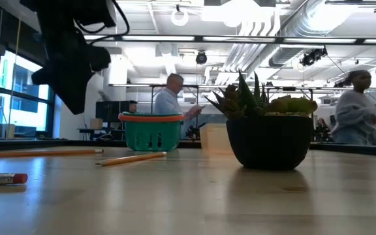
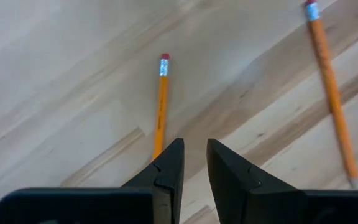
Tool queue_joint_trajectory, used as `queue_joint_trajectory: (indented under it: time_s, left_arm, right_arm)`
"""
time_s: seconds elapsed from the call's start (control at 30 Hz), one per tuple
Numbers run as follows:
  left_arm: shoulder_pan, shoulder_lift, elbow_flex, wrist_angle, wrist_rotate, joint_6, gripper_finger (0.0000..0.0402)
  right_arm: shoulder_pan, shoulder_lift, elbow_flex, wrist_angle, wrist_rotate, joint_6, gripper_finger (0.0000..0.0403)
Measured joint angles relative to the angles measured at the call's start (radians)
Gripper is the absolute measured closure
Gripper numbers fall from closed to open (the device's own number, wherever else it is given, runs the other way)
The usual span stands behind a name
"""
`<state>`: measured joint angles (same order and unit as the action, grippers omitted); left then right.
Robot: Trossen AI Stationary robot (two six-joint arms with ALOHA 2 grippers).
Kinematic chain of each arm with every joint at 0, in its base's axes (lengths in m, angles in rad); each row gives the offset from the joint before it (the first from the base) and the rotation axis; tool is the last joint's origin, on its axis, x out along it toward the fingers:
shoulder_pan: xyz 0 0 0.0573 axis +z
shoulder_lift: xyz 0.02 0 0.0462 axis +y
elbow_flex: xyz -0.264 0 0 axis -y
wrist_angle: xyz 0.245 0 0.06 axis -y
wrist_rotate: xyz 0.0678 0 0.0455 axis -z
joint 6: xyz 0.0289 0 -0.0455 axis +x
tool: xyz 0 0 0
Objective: Sort pens & pencils
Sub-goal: Put the middle left pencil into the green bin
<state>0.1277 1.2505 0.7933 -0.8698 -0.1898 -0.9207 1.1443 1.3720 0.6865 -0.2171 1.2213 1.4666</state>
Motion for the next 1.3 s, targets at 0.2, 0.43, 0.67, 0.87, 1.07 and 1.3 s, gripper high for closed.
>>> queue_joint_trajectory:
  time_s: [0.2, 0.43, 0.67, 0.87, 1.07, 1.3]
  left_arm:
    - [0.01, 0.03, 0.0, 0.004, 0.02, -0.003, 0.0344]
    - [0.011, 0.031, 0.0, -0.029, 0.059, 0.022, 0.0344]
    - [0.011, 0.061, -0.001, -0.053, 0.093, 0.052, 0.0344]
    - [0.011, 0.07, -0.001, -0.048, 0.086, 0.077, 0.0344]
    - [0.011, 0.094, -0.001, -0.053, 0.049, 0.108, 0.0344]
    - [0.011, 0.144, -0.002, -0.043, 0.042, 0.141, 0.0344]
  right_arm:
    - [0.007, 0.0, 0.0, 0.017, 0.0, 0.0, 0.0306]
    - [0.011, 0.0, 0.0, 0.015, 0.0, -0.007, 0.0306]
    - [0.011, 0.0, 0.0, -0.003, 0.001, -0.008, 0.0306]
    - [0.011, 0.0, 0.0, -0.003, 0.001, -0.004, 0.0306]
    - [0.011, 0.0, 0.0, 0.0, 0.001, -0.003, 0.0306]
    - [0.011, 0.0, 0.0, 0.002, 0.001, -0.001, 0.0306]
